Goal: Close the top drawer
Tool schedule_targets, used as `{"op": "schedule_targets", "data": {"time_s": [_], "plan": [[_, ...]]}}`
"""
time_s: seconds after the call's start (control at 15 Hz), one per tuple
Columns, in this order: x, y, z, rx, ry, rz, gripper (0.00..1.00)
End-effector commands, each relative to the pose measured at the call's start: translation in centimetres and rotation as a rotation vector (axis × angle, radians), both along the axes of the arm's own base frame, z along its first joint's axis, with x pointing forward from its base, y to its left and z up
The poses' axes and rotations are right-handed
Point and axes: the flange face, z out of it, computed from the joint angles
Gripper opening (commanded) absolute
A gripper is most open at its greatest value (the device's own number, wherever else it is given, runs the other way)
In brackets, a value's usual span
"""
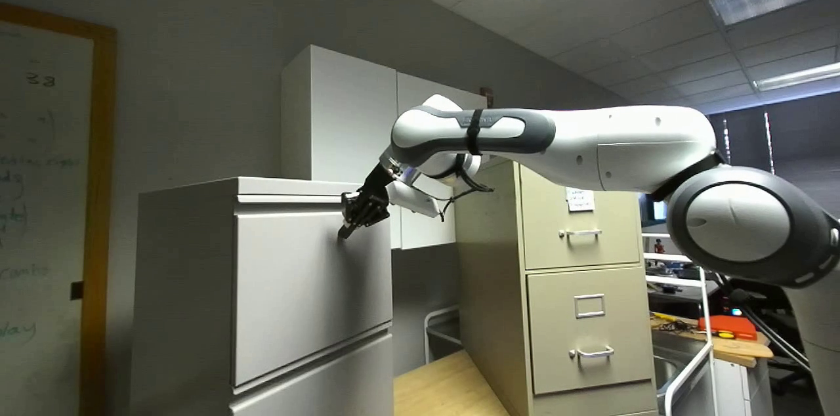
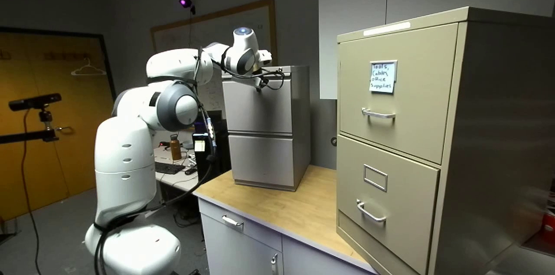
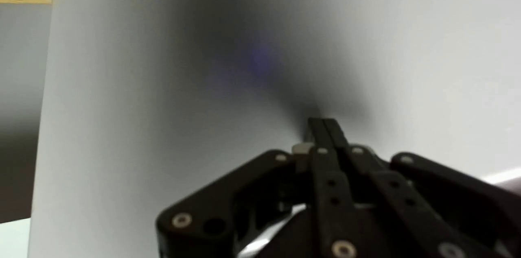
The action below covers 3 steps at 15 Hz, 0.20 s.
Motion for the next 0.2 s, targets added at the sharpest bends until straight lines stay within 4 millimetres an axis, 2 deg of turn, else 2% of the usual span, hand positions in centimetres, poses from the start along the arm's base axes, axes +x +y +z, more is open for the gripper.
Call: {"op": "schedule_targets", "data": {"time_s": [0.0,0.13], "plan": [[1.76,0.78,0.89,0.012,-0.010,0.019,0.00],[2.00,0.75,0.69,0.008,0.004,0.019,0.00]]}}
